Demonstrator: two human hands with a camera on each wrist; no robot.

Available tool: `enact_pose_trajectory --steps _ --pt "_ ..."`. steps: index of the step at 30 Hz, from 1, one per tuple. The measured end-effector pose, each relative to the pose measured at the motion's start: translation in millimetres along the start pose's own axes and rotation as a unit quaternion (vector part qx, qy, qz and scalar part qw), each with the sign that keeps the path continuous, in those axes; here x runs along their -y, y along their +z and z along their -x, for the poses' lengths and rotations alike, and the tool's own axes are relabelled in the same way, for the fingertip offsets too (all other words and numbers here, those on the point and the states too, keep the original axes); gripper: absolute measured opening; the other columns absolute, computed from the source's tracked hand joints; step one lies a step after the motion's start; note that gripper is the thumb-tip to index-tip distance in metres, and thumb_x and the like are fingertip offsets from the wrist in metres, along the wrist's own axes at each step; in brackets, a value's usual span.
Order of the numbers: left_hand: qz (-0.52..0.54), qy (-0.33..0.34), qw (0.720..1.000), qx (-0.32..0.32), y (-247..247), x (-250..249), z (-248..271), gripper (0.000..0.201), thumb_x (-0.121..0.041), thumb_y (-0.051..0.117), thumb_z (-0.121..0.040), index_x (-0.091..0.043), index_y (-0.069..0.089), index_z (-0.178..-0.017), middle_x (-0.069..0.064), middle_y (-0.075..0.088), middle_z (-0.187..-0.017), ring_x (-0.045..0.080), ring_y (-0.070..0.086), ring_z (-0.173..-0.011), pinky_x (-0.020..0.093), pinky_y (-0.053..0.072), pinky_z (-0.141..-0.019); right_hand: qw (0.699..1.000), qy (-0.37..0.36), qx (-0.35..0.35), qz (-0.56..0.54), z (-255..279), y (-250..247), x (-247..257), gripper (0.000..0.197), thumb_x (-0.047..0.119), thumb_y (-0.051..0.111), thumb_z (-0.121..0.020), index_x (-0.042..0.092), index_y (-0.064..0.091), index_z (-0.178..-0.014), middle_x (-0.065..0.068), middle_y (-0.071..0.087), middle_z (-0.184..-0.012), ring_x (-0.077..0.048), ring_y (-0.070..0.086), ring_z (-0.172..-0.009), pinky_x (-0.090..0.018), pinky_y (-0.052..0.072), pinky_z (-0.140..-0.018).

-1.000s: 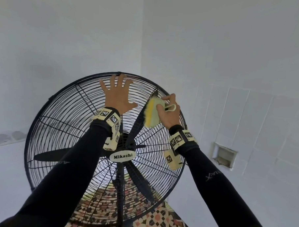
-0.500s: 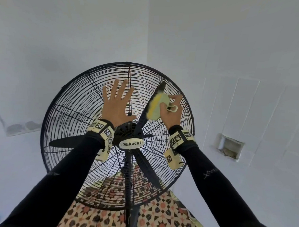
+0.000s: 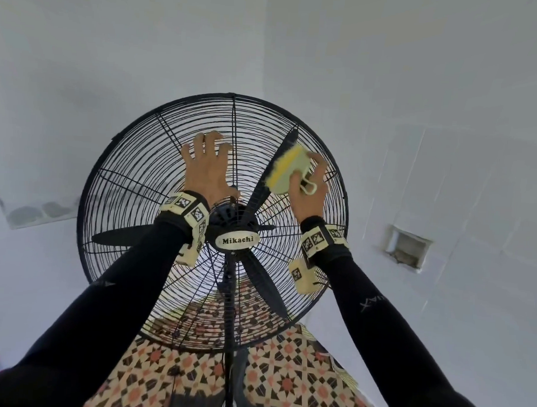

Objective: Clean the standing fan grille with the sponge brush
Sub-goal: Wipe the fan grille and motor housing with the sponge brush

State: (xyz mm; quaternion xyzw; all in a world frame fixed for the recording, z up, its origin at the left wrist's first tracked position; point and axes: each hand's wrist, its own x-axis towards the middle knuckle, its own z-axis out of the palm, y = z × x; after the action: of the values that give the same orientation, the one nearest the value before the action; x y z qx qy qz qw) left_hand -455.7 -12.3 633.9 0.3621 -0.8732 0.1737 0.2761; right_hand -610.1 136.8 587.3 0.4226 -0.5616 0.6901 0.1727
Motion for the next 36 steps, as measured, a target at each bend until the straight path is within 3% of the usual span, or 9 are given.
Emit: enact_pose_trajectory --steps 5,9,14,18,22,26,31,34,36 --pt "0.005 -0.005 1.0 -0.001 -3 4 -2 0.108 -0.063 0.09 -0.062 -0.017 0.04 -0.147 0.015 0.026 -0.157 0.042 0.021 -0.147 0.064 0.025 -0.117 0.964 -0.047 0.256 0.048 28 5 -13 0.009 0.007 0.051 -0.096 0.015 0.052 -0.093 0.0 0.062 -0.067 -0.009 0.061 -0.048 -0.018 0.045 -0.044" --pt "0.009 -0.005 1.0 -0.001 -2 4 2 0.107 -0.059 0.091 -0.063 -0.018 0.04 -0.147 0.014 0.023 -0.158 0.041 0.019 -0.147 0.063 0.022 -0.117 0.996 -0.044 0.062 0.044 25 10 -11 0.012 0.001 0.05 -0.096 0.012 0.053 -0.092 0.0 0.059 -0.064 -0.009 0.056 -0.048 -0.017 0.041 -0.042" --pt "0.017 -0.014 1.0 -0.003 0 3 1 0.107 -0.057 0.092 -0.063 -0.016 0.038 -0.147 0.015 0.022 -0.16 0.042 0.019 -0.148 0.064 0.02 -0.117 0.946 -0.106 0.298 0.069 59 14 -20 0.014 0.003 0.053 -0.097 0.015 0.054 -0.089 0.01 0.055 -0.062 -0.004 0.051 -0.045 -0.011 0.038 -0.046" --pt "0.015 -0.008 1.0 -0.007 1 3 2 0.107 -0.058 0.091 -0.064 -0.018 0.038 -0.148 0.012 0.022 -0.161 0.04 0.019 -0.149 0.065 0.021 -0.118 0.991 -0.054 0.117 0.029 47 12 -21 0.013 -0.001 0.051 -0.096 0.009 0.052 -0.088 0.003 0.054 -0.06 -0.006 0.05 -0.047 -0.012 0.036 -0.047" --pt "0.018 -0.007 1.0 -0.004 2 5 2 0.107 -0.056 0.09 -0.066 -0.018 0.035 -0.15 0.013 0.02 -0.162 0.042 0.017 -0.151 0.065 0.018 -0.119 0.936 -0.108 0.327 0.076 72 11 -22 0.016 0.002 0.053 -0.094 0.015 0.05 -0.086 0.009 0.052 -0.06 -0.005 0.049 -0.043 -0.013 0.034 -0.045" --pt "0.021 0.001 1.0 -0.002 0 5 3 0.107 -0.056 0.09 -0.067 -0.018 0.035 -0.15 0.012 0.021 -0.162 0.042 0.017 -0.15 0.066 0.019 -0.119 0.985 -0.045 0.158 0.058 52 8 -28 0.01 0.004 0.049 -0.098 0.008 0.053 -0.09 0.005 0.057 -0.063 -0.006 0.052 -0.046 -0.013 0.037 -0.043" --pt "0.024 0.022 0.999 0.005 -1 15 4 0.108 -0.051 0.091 -0.07 -0.022 0.032 -0.156 0.012 0.016 -0.166 0.042 0.013 -0.152 0.065 0.016 -0.121 0.938 -0.087 0.326 0.073 81 14 -27 0.009 0.003 0.052 -0.098 0.006 0.054 -0.089 -0.003 0.06 -0.063 -0.005 0.049 -0.045 -0.008 0.037 -0.047" --pt "0.015 0.029 0.999 0.006 -4 19 6 0.107 -0.049 0.091 -0.07 -0.025 0.032 -0.156 0.015 0.018 -0.164 0.045 0.015 -0.151 0.065 0.019 -0.121 0.988 -0.014 0.152 0.03 64 17 -33 0.008 0.004 0.05 -0.099 0.005 0.055 -0.093 0.003 0.061 -0.067 -0.004 0.055 -0.048 -0.014 0.042 -0.044" --pt "0.014 0.024 1.0 0.01 -8 17 8 0.105 -0.046 0.093 -0.068 -0.021 0.036 -0.152 0.018 0.021 -0.161 0.047 0.019 -0.148 0.067 0.022 -0.119 0.984 -0.016 0.173 0.033 71 23 -32 0.007 0.014 0.048 -0.099 0.013 0.053 -0.094 0.0 0.063 -0.07 -0.004 0.06 -0.052 -0.019 0.048 -0.045"
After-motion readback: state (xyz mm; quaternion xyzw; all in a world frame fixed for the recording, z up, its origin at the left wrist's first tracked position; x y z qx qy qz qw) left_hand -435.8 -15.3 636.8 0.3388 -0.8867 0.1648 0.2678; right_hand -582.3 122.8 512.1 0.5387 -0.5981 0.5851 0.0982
